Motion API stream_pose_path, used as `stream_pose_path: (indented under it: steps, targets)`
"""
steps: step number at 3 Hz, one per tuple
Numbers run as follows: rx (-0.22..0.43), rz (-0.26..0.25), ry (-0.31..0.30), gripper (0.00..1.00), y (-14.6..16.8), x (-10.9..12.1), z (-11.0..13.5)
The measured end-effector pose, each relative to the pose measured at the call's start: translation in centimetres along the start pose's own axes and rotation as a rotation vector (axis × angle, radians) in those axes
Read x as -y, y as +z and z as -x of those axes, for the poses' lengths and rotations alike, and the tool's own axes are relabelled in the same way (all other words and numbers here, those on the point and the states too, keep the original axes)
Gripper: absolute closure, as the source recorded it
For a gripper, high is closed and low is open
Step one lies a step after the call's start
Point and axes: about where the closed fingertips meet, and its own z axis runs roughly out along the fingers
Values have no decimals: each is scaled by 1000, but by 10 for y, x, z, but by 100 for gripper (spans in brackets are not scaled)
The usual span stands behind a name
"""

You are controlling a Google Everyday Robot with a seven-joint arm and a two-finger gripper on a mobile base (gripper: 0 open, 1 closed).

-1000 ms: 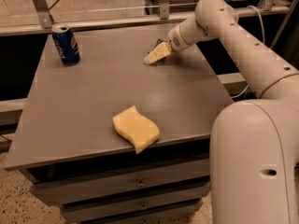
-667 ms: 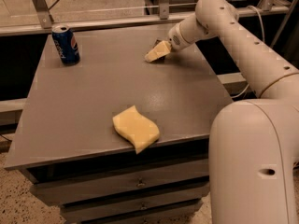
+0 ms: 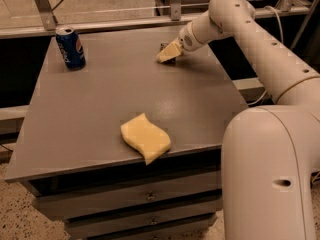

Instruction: Move rxbar chocolate near sponge

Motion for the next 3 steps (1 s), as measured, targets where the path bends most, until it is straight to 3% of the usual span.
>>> stream_pose_path:
  steps: [1,2,3]
  targets:
    - [0,0,0,100,-1,0,1]
    - [30,25,-169,100,-45,-40,21]
    - [57,18,-384,100,-105,-92,43]
